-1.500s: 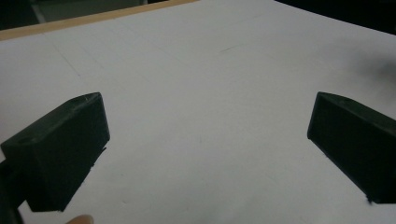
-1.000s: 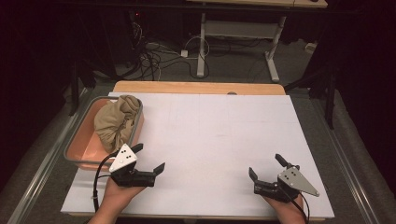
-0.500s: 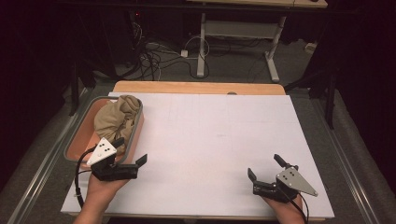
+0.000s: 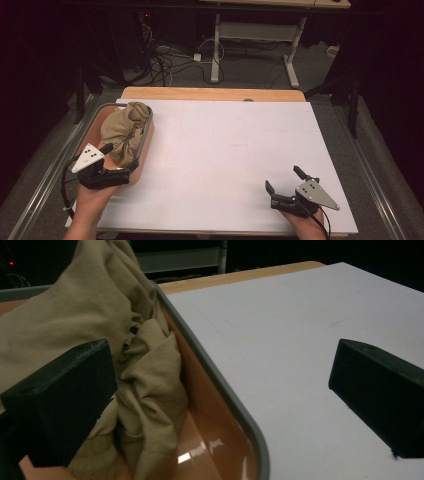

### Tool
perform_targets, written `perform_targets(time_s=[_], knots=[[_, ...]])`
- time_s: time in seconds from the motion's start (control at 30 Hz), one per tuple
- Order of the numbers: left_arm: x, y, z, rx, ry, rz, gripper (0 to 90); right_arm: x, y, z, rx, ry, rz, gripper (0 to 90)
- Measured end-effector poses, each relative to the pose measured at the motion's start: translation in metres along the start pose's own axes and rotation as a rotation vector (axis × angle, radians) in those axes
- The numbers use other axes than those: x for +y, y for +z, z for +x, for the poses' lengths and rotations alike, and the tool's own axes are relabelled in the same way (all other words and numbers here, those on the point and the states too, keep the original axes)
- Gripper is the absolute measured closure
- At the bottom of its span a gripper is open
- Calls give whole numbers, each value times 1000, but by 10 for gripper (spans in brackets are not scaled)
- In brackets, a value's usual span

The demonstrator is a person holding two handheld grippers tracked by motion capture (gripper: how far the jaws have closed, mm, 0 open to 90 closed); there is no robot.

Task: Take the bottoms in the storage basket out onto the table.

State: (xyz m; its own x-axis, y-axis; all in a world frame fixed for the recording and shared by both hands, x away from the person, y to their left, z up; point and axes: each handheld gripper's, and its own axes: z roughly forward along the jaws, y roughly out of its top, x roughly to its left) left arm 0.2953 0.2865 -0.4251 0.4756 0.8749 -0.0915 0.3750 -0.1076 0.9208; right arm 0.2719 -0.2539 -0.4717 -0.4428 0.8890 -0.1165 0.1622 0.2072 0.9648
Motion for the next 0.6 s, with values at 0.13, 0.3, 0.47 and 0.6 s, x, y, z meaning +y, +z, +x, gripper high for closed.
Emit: perform_targets(time_s=[0.13,0.3,0.47,0.6], knots=[[-2,-5,12,25,-24,-3,0,-1,0,0,-2,1,4,3],[-4,-8,24,46,-43,-1,0,-1,0,-1,-5,1,8,3],[-6,-12,33,64,-59,-1,0,-2,0,-1,-6,1,10,3],[-9,-16,43,86,-78,1,0,-3,0,-1,-6,4,11,3]])
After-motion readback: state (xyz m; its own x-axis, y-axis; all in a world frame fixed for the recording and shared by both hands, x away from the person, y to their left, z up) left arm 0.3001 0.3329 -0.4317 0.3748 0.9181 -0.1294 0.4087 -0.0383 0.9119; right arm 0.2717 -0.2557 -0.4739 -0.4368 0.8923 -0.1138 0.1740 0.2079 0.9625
